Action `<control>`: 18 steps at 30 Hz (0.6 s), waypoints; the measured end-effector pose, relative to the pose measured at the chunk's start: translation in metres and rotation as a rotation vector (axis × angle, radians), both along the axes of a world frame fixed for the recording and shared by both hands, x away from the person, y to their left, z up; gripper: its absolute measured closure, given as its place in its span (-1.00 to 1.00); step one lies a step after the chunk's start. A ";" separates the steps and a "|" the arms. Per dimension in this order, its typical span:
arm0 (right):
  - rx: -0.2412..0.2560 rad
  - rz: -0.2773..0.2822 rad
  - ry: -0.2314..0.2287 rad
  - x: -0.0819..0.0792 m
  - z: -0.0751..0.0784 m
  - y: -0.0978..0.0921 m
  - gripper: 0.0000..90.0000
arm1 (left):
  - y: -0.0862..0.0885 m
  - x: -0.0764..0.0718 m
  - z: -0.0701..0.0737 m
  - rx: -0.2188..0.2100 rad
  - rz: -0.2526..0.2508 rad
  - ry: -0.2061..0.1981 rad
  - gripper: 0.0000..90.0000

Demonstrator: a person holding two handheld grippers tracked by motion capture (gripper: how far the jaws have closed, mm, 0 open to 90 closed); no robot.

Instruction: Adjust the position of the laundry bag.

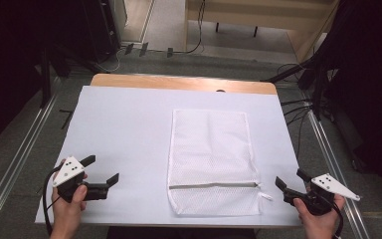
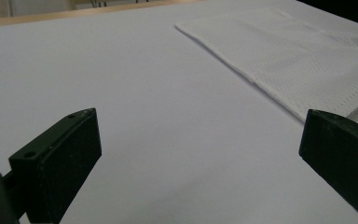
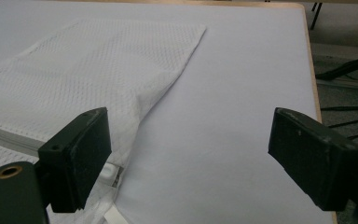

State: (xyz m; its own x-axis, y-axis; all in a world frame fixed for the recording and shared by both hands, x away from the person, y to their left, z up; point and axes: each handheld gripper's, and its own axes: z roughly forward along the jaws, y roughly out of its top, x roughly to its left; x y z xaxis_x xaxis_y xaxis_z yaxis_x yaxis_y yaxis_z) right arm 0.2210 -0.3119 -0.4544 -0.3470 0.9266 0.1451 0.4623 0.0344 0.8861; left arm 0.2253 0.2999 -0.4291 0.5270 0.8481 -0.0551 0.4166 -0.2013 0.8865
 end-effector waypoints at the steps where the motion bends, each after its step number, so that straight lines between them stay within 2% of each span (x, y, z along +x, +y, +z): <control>1: 0.001 -0.002 0.002 0.000 0.000 0.000 -0.71 | -0.005 0.001 0.001 0.004 -0.004 -0.005 -1.00; 2: 0.001 -0.002 0.002 0.000 0.000 0.000 -0.71 | -0.005 0.001 0.001 0.004 -0.004 -0.005 -1.00; 3: -0.002 0.001 0.003 0.001 0.000 0.001 -0.70 | -0.017 0.006 0.003 0.012 -0.017 -0.001 -1.00; 4: -0.002 0.001 0.003 0.001 0.000 0.001 -0.70 | -0.017 0.006 0.003 0.012 -0.017 -0.001 -1.00; 6: -0.002 0.003 0.002 0.001 0.000 0.002 -0.70 | -0.031 0.014 0.003 0.005 -0.056 0.018 -0.95; 7: -0.003 0.002 0.002 0.001 0.001 0.004 -0.70 | -0.047 0.023 0.002 0.025 -0.049 0.025 -0.91; 9: -0.005 0.005 0.003 0.001 0.001 0.006 -0.70 | -0.062 0.034 0.000 0.017 -0.064 0.047 -0.87; 10: -0.005 0.005 0.003 0.001 0.001 0.006 -0.70 | -0.062 0.034 0.000 0.017 -0.064 0.047 -0.87; 11: -0.002 0.008 0.002 0.001 0.000 0.006 -0.70 | -0.077 0.045 -0.002 0.028 -0.067 0.072 -0.84; 12: -0.002 0.008 0.003 0.001 0.000 0.006 -0.70 | -0.077 0.045 -0.002 0.028 -0.067 0.072 -0.81; 13: -0.002 0.009 0.003 0.001 0.000 0.006 -0.70 | -0.093 0.057 -0.004 0.054 -0.052 0.096 -0.75; 15: 0.000 0.011 0.004 0.001 0.000 0.006 -0.70 | -0.100 0.063 -0.004 0.068 -0.047 0.107 -0.68; 17: 0.000 0.013 0.004 0.002 0.000 0.006 -0.70 | -0.110 0.078 -0.004 0.105 -0.005 0.159 -0.60; 18: 0.000 0.013 0.004 0.002 0.000 0.006 -0.70 | -0.112 0.083 -0.004 0.089 0.002 0.172 -0.60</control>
